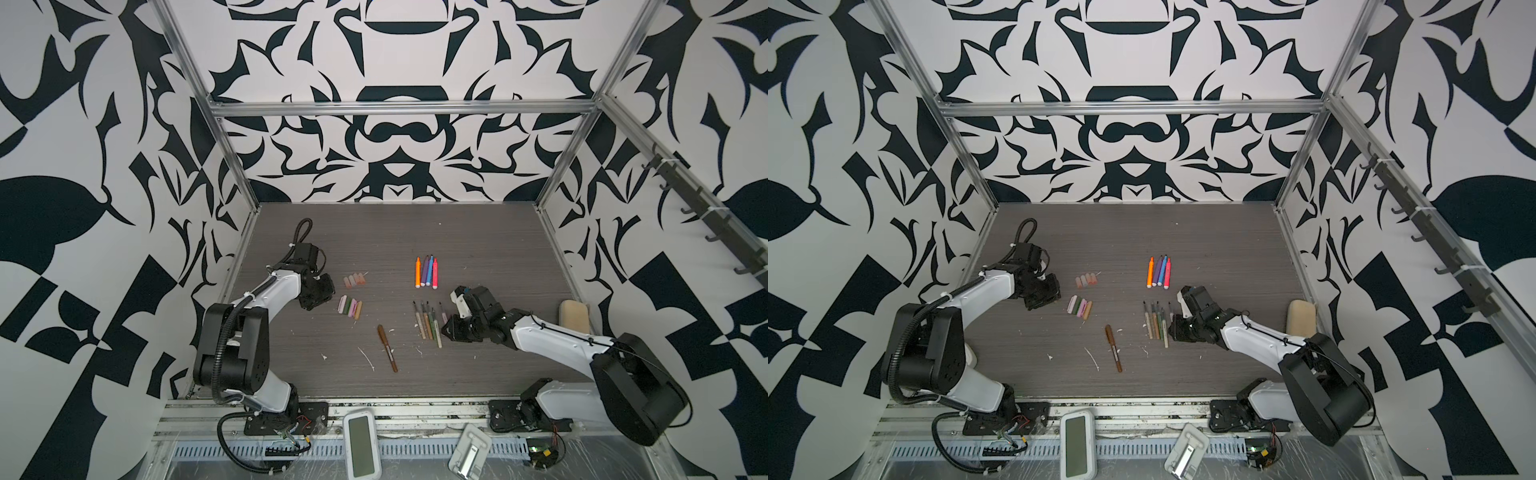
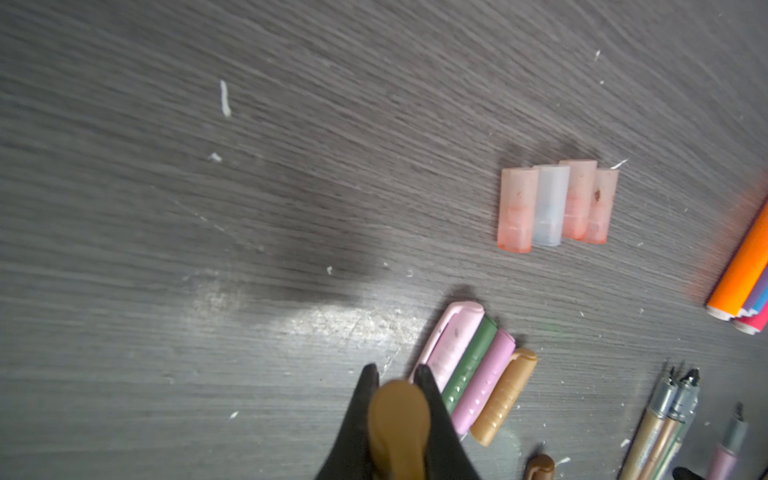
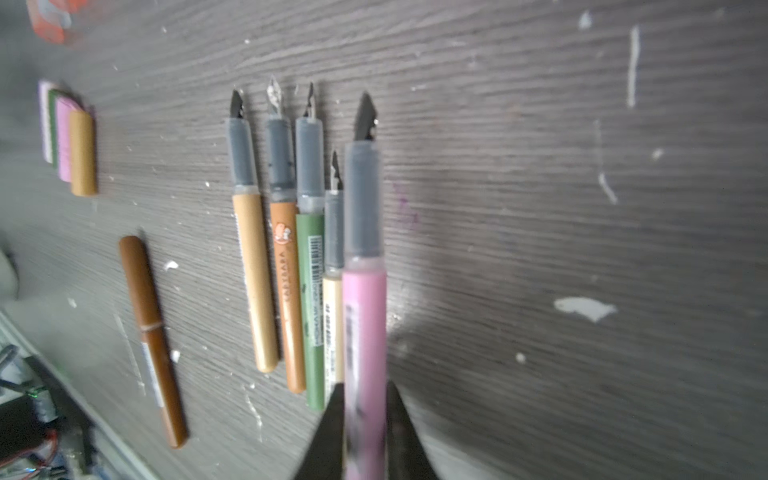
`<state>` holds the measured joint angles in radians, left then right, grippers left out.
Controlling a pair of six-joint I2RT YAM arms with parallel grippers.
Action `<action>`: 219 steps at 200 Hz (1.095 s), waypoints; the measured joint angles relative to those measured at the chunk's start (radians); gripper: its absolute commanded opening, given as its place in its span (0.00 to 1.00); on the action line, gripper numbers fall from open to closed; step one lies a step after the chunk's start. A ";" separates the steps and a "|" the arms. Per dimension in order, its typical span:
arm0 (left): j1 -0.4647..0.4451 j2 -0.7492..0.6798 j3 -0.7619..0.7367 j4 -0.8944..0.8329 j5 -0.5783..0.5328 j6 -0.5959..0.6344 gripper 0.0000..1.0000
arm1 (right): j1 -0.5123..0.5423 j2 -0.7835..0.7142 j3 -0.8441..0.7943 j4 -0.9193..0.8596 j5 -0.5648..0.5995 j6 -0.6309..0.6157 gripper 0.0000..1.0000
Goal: Open the pen caps
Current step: 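Set the tan cap down with the left gripper while the right lowers the pen, then release the pink pen and move the right gripper to the brown pen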
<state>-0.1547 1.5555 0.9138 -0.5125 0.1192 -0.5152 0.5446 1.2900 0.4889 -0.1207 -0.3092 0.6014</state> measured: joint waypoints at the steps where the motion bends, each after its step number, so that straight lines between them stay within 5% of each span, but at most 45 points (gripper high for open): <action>1: 0.000 0.001 0.000 0.000 0.000 0.000 0.00 | 0.000 0.000 0.000 0.000 0.000 -0.002 0.36; 27: 0.000 0.023 0.000 0.000 0.000 0.000 0.00 | 0.000 0.000 -0.003 0.008 -0.004 0.004 0.50; 151: 0.000 0.125 0.021 0.037 0.070 0.015 0.00 | -0.013 -0.095 -0.013 -0.033 0.042 -0.004 0.50; 219: -0.001 0.122 0.018 0.056 0.113 0.015 0.13 | -0.020 -0.100 -0.039 -0.047 0.052 -0.004 0.50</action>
<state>-0.1558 1.6779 0.9321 -0.4561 0.2325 -0.5003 0.5247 1.1896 0.4503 -0.1677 -0.2569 0.5976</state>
